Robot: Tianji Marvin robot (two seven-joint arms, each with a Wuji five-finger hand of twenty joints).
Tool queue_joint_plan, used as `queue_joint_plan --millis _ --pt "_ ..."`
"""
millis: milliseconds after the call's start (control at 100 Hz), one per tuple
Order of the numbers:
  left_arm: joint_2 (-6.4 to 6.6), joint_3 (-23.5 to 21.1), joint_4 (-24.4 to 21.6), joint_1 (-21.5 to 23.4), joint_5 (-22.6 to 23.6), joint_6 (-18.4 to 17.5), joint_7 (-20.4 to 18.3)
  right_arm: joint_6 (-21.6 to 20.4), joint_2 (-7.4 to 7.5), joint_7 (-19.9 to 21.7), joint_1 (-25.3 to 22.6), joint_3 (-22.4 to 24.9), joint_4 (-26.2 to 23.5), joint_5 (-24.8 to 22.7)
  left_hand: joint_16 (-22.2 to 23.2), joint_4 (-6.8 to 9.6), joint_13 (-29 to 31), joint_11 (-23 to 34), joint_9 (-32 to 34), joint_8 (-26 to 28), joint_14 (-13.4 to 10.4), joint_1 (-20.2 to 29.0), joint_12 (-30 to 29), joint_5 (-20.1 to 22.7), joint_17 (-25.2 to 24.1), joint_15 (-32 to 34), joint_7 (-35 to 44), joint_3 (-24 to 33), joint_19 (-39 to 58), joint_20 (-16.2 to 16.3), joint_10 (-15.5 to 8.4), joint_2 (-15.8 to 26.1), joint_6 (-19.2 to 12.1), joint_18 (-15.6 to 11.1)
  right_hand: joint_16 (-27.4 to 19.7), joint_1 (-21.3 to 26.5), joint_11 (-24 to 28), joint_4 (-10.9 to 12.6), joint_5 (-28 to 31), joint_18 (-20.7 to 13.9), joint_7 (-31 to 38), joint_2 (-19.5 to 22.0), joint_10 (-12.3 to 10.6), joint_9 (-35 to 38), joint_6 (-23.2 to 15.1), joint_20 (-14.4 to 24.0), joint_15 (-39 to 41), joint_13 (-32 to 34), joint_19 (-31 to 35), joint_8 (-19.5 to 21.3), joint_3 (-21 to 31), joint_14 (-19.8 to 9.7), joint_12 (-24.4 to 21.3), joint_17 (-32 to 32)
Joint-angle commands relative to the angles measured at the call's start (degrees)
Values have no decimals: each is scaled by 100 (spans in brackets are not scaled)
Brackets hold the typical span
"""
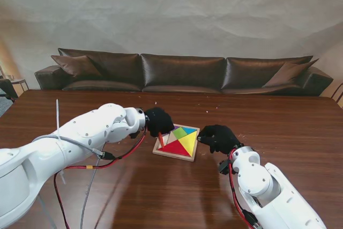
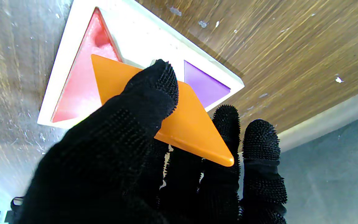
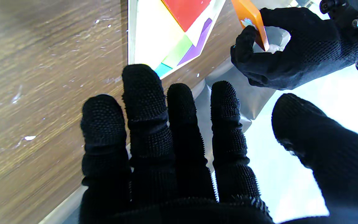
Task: Assemble the tangram pieces into a square
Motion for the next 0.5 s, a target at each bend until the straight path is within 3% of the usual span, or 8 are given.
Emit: queue_joint_plan --millis 0,330,490 --pt "-22 28 32 -98 41 0 -86 14 -22 94 -10 -21 15 14 -95 479 -141 4 -79 256 28 210 86 184 -128 118 567 511 -51 43 -62 597 -445 -52 3 40 17 15 19 69 -11 21 76 -32 -64 3 18 53 182 73 -12 -29 10 -668" --pt "-221 213 383 -114 -85 58 62 23 -20 112 -7 -22 29 26 -170 497 -315 -413 -218 292 128 360 31 62 -296 97 420 533 -104 22 -37 826 -447 -40 2 43 18 7 17 79 -21 48 72 -21 -63 10 36 71 185 81 -25 -27 5 -665" --pt "-357 379 634 -156 -50 81 314 23 -20 121 2 -27 40 40 -189 505 -335 -580 -212 302 121 393 10 108 -312 121 352 492 -85 21 -57 841 -488 -44 -1 55 20 -2 17 78 -19 52 70 -3 -55 11 37 78 188 78 -28 -29 4 -658"
